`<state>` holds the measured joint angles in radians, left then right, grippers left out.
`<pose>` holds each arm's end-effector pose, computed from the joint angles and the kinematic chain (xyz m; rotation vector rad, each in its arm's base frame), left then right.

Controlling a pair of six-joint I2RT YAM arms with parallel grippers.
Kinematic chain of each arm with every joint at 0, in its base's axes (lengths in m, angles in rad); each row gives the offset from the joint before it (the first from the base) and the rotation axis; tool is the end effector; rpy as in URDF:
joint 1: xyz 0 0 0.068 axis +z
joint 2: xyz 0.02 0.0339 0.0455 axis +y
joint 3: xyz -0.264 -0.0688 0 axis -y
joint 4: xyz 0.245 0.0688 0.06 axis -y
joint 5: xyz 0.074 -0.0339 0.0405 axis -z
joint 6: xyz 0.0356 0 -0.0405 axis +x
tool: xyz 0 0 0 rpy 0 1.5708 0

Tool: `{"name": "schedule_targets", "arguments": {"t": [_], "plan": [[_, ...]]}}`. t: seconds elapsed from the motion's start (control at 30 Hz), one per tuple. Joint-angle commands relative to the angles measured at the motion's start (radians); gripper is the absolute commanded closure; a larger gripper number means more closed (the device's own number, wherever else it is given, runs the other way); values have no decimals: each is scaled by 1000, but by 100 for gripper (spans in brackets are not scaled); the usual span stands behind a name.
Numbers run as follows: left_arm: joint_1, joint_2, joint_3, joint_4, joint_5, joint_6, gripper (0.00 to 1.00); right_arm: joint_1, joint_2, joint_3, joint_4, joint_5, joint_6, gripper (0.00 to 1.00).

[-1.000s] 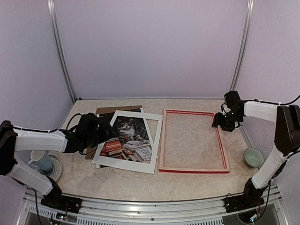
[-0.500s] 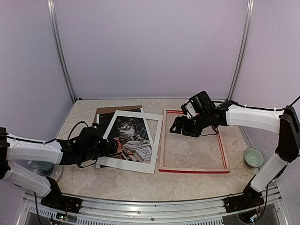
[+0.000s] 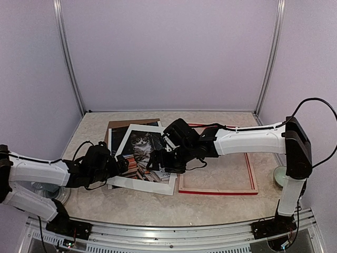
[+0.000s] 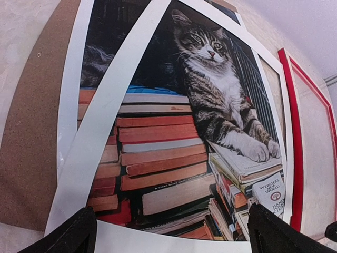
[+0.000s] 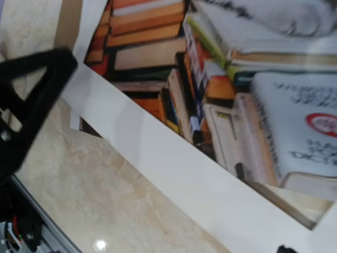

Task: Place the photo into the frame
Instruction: Pick up the mat board from the photo.

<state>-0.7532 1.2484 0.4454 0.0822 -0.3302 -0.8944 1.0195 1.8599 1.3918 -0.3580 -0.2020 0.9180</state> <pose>0.1761 -0.1493 0.1582 -0.3335 2.2702 -0.5008 0.2112 0.3571 0.2295 -0.2434 2.6874 1.0227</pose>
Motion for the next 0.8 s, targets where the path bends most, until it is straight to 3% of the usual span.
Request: {"name": "schedule_targets", "arguments": {"t": [0.0, 0.27, 0.77], "plan": [[29, 31, -13, 83, 21, -3, 1, 29, 67, 60, -63, 53, 72, 11], [37, 74, 1, 143, 46, 11, 1, 33, 98, 25, -81, 110, 156, 10], [38, 14, -26, 149, 37, 26, 1, 34, 209, 126, -330, 256, 176, 1]]}}
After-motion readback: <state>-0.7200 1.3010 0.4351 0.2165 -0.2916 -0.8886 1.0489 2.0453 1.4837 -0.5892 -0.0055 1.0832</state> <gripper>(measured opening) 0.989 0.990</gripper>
